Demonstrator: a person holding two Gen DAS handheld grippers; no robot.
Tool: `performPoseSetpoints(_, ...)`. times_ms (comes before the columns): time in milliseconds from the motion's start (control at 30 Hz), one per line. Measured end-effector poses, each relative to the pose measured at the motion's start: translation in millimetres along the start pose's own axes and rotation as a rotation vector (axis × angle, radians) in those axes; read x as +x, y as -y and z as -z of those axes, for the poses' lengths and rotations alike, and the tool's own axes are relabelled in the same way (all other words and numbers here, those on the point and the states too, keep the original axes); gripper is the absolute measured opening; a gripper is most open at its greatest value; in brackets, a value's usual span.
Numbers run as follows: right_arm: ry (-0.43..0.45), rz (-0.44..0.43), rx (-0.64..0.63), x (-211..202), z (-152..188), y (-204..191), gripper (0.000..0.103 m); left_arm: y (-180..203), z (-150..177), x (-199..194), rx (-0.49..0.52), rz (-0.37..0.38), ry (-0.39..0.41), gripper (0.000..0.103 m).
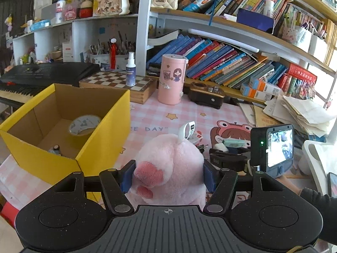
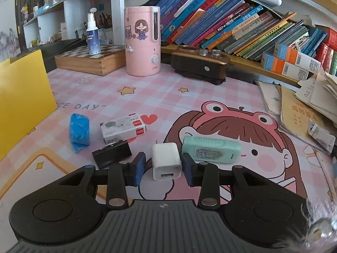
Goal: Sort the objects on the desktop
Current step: 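Close the left gripper on the pig while the right grasps the white charger cube, then carry the pig and charger cube up toward the yellow box with both grippers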
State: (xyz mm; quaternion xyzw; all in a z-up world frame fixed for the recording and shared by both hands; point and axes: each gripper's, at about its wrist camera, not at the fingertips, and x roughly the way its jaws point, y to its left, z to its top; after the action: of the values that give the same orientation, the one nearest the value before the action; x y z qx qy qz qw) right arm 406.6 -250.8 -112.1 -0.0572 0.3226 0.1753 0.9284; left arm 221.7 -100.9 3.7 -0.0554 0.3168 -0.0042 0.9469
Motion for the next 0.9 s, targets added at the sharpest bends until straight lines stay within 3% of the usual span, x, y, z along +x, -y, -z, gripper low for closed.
performPoseSetpoints(167, -0.020, -0.016, 0.022, -15.5, 3.9, 0.8, 0.024, 4.9, 1.6, -3.5, 0.008, 0.037, 0.001, 0.064)
performPoseSetpoints(500, -0.066, -0.019, 0.082, -96.7, 23.7, 7.6, 0.024, 12.3, 15.7, -3.4, -0.006, 0.133, -0.021, 0.064)
performPoseSetpoints(733, -0.035, -0.038, 0.135, -159.4, 22.1, 6.1, 0.024, 12.5, 22.9, -15.8, -0.009, 0.165, 0.015, 0.064)
performPoseSetpoints(900, -0.033, -0.083, 0.106, -184.2, 19.3, -13.5, 0.024, 4.4, 26.7, -28.5, 0.006, 0.132, 0.022, 0.064)
